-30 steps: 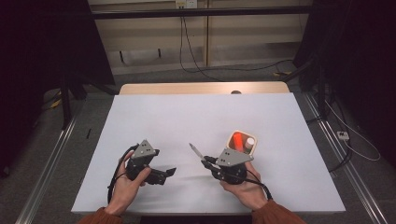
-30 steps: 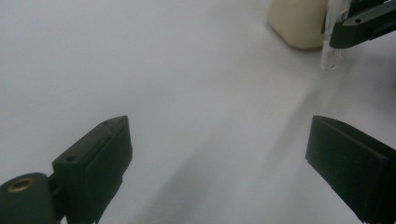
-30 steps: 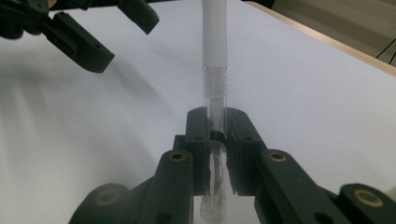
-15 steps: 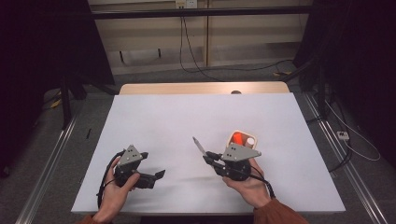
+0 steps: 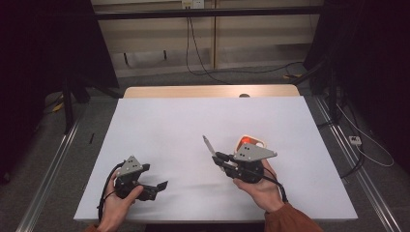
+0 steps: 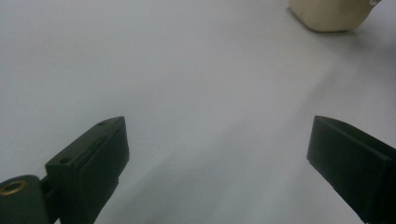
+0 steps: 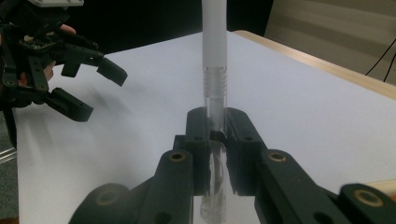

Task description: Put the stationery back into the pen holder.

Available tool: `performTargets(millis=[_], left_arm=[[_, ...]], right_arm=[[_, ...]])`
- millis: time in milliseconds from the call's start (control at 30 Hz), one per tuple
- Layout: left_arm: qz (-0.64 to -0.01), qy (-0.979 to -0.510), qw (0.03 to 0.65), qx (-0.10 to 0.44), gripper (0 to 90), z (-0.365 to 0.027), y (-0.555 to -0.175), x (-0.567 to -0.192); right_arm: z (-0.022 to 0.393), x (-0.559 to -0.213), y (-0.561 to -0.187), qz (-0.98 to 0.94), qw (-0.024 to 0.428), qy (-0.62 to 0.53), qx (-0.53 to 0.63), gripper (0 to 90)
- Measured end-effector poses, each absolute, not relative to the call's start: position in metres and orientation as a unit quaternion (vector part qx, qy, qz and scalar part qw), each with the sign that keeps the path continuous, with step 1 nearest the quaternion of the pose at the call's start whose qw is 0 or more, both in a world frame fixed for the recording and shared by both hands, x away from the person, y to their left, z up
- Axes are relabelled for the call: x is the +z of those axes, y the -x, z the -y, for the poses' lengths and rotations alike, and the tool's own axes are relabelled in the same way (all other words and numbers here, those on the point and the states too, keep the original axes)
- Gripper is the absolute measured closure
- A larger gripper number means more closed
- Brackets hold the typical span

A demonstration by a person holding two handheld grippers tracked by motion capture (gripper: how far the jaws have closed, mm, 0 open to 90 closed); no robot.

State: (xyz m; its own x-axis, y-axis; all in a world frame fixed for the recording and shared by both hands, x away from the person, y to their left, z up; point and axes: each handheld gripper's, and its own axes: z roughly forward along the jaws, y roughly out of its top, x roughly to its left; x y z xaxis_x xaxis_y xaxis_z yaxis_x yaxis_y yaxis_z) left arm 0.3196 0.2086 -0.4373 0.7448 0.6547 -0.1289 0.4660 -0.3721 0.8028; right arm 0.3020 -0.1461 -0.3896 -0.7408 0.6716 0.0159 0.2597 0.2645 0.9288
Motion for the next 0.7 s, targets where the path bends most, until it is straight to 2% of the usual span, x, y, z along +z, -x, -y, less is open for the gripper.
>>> performTargets(millis=[700], left_arm=[[-0.358, -0.811, 0.447, 0.12, 6.0, -0.217, -0.321, -0.437]], right_arm=[[0.174, -0.349, -0.317, -0.72, 0.199, -0.341, 0.571, 81.0]])
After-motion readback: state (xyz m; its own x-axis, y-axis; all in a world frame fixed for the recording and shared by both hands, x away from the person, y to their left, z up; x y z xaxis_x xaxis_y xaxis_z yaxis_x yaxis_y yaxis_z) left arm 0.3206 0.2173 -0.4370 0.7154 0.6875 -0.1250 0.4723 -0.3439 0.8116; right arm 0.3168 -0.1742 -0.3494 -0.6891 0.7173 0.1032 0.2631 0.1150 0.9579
